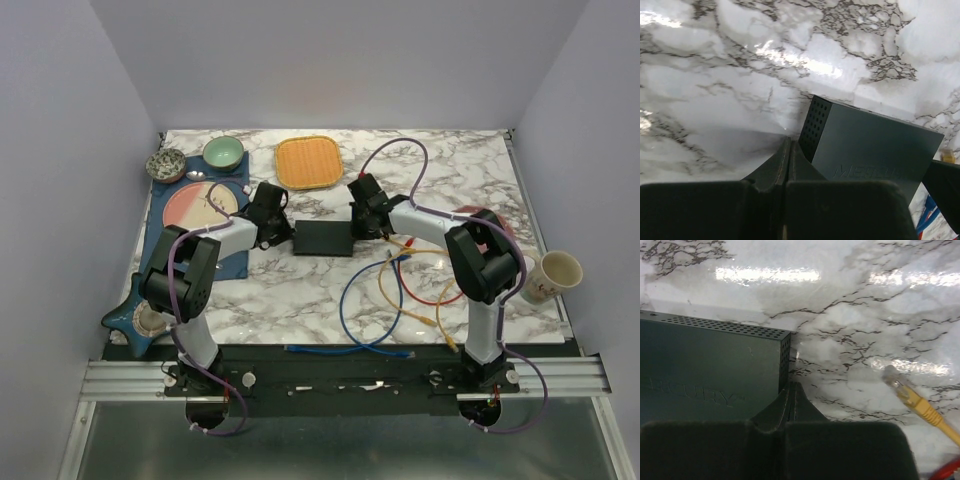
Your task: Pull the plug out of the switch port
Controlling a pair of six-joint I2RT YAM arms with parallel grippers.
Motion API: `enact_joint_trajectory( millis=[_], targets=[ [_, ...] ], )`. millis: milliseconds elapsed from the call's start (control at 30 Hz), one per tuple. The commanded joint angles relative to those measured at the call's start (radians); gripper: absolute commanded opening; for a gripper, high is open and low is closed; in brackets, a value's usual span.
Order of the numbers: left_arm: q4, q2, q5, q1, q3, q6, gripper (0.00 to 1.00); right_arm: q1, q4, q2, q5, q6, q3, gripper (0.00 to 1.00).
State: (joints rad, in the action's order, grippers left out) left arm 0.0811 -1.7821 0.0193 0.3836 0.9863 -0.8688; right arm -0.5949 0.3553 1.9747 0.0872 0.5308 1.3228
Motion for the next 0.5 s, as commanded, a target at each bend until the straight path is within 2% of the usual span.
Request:
enact_joint_trajectory(
  millis=[0,200,467],
  targets=[
    [0.000,0.070,0.038,0.017,-0.040,-0.026,0.00,-0.052,-0.042,0.035,-0.124,0.051,0.046,0.01],
    [0.031,0.098,0.019,0.015,-0.041,-0.012,0.00,-0.072,-0.053,0.044,-0.156,0.057,0.052,0.01],
    [0.049,0.237,-0.013,-0.018,-0.169,-0.018,0.00,-0.135,-0.084,0.072,-0.222,0.080,0.036,0.01]
  ],
)
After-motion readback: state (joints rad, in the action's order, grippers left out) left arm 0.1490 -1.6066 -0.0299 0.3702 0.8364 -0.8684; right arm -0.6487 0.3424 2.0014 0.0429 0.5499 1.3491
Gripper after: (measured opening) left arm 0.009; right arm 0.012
